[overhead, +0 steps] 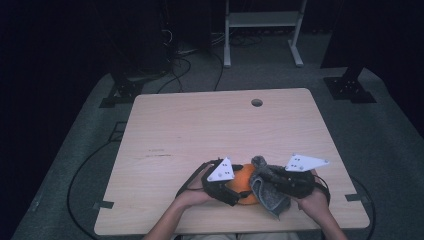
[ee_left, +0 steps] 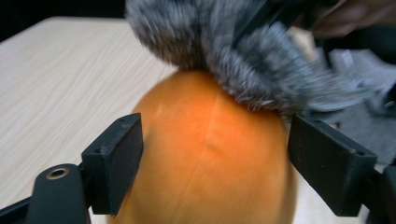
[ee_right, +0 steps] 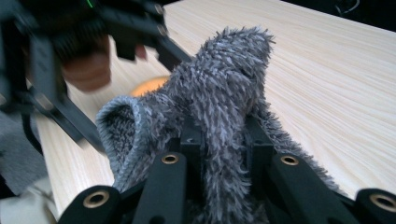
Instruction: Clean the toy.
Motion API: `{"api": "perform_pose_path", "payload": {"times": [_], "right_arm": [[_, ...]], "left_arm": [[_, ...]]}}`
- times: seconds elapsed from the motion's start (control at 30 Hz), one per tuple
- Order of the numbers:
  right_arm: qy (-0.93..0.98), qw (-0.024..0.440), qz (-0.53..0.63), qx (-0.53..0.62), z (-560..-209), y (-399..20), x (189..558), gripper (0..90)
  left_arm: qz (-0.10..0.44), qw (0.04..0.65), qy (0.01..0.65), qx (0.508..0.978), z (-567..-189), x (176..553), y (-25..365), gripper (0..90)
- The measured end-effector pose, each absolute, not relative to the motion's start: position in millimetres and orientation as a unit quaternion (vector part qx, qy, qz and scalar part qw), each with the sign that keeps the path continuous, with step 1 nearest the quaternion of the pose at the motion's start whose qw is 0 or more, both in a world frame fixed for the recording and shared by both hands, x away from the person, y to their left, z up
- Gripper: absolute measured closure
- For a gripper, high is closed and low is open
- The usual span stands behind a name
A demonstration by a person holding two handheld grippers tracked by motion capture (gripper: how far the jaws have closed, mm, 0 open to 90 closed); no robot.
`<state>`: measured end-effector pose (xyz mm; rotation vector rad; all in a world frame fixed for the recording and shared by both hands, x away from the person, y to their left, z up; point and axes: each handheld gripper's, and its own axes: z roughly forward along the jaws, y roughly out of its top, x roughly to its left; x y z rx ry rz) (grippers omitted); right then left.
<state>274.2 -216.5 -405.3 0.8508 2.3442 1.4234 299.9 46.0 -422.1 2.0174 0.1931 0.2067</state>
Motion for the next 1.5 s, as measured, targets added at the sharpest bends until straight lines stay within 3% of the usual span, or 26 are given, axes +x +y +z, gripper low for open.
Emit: {"api": "perform_pose_path", "payload": {"times": [0.1, 0.37, 0.57, 0.93, 1.2, 1.37, 1.43, 1.5], "right_arm": [[0.809, 0.136, 0.488, 0.297, -407.2, -223.4, 273.1, 73.6], [0.806, 0.123, 0.493, 0.304, -411.8, -234.8, 276.3, 73.2], [0.802, 0.135, 0.482, 0.326, -415.1, -247.2, 282.6, 71.8], [0.799, 0.142, 0.483, 0.329, -405.2, -245.1, 278.6, 74.4], [0.812, 0.131, 0.502, 0.267, -388.5, -209.5, 262.3, 73.5], [0.802, 0.120, 0.507, 0.290, -401.0, -220.8, 271.2, 73.2], [0.796, 0.115, 0.513, 0.301, -403.9, -228.3, 273.7, 73.2], [0.792, 0.113, 0.514, 0.309, -406.4, -232.4, 274.1, 73.2]], "left_arm": [[0.084, 0.542, 0.092, 0.831, -419.2, 304.6, 56.5, 15.9], [0.056, 0.494, 0.104, 0.861, -441.7, 312.7, 49.5, 5.4], [0.072, 0.485, 0.097, 0.866, -440.7, 310.0, 48.5, 16.8], [0.087, 0.475, 0.097, 0.870, -437.9, 306.7, 44.3, 16.9], [0.093, 0.470, 0.097, 0.872, -437.4, 304.3, 41.2, 11.3], [0.077, 0.466, 0.101, 0.876, -441.6, 306.2, 39.4, 6.9], [0.082, 0.468, 0.096, 0.874, -442.8, 305.0, 37.4, 7.9], [0.097, 0.477, 0.091, 0.869, -440.6, 301.6, 36.5, 16.6]]}}
